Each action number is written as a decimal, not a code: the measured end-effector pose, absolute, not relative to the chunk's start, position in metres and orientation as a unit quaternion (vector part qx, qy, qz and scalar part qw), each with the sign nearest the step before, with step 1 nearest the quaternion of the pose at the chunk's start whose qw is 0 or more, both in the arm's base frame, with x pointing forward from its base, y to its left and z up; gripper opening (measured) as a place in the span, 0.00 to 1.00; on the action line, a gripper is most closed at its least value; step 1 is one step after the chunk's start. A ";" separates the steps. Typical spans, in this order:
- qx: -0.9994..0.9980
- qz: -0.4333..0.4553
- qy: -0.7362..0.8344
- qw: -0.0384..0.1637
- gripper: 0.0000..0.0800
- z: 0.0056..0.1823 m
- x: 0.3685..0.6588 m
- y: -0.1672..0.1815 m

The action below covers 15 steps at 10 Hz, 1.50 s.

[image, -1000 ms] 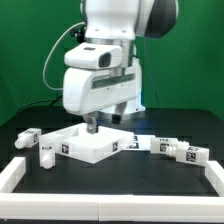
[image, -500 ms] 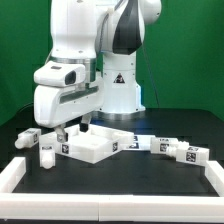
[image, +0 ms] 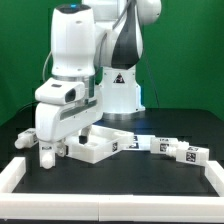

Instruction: Assemble one leg

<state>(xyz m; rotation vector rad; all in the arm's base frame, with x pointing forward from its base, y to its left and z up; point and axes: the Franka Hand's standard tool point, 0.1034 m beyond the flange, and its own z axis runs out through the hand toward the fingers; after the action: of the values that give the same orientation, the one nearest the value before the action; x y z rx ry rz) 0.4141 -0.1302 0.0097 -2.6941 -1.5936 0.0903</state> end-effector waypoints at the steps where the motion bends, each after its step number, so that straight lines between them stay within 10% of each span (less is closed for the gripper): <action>1: -0.862 0.029 -0.507 0.005 0.81 0.010 0.415 -0.130; 7: -0.861 0.030 -0.508 0.006 0.09 0.009 0.414 -0.129; 11: -0.927 0.034 -0.374 0.000 0.07 0.060 0.422 -0.118; 15: -0.988 0.038 -0.147 -0.019 0.07 0.083 0.512 -0.064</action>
Offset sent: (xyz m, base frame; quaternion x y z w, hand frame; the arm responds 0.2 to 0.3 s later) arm 0.0000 0.0000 0.0000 0.0000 0.0000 0.0000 1.0000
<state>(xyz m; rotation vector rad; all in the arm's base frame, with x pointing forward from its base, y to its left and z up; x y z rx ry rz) 0.5118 -0.0640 0.0835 -3.1435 -0.4661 0.1210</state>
